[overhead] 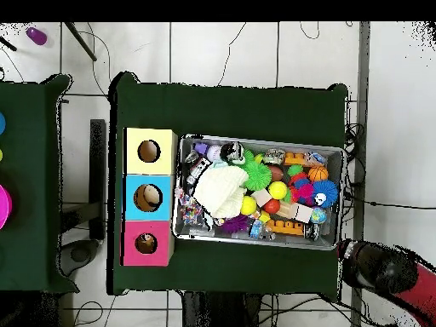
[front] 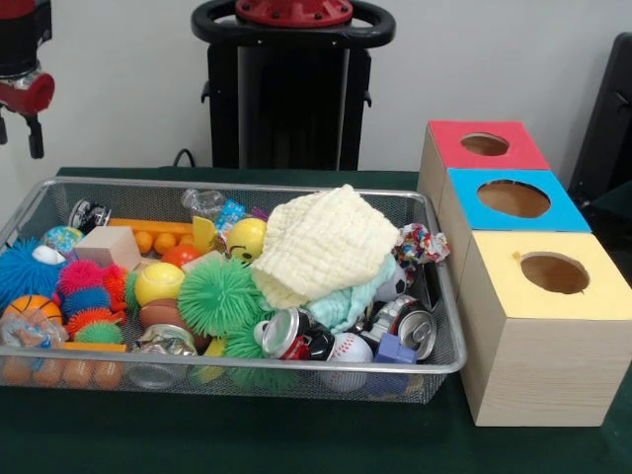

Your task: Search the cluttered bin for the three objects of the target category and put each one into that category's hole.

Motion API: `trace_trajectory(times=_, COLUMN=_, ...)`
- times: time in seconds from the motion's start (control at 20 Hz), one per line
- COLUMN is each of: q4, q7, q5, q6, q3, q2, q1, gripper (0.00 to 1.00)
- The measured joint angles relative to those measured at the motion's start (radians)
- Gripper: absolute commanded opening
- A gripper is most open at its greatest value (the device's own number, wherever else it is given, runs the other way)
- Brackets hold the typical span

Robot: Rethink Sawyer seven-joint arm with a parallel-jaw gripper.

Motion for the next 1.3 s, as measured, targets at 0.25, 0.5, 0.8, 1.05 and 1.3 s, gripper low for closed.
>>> trace_trajectory(times=0.25, q4=0.039, q7=-0.016, q5=-0.007, q6=0.0, q3=0.114, q2=-0.037, q1=-0.132, gripper=1.0)
trace_trajectory(times=0.5, q4=0.051, q7=-0.02, q5=-0.043, q6=0.0, q3=0.184, q2=-0.048, q1=-0.249, gripper=1.0)
trace_trajectory(times=0.8, q4=0.044, q7=-0.02, q5=-0.078, q6=0.003, q3=0.193, q2=-0.04, q1=-0.262, gripper=1.0)
trace_trajectory(times=1.05, q4=0.004, q7=-0.02, q5=-0.091, q6=0.029, q3=0.214, q2=0.009, q1=-0.235, gripper=1.0)
trace_trajectory(times=1.3, q4=-0.043, q7=-0.02, q5=-0.092, q6=0.077, q3=0.238, q2=0.061, q1=-0.201, gripper=1.0)
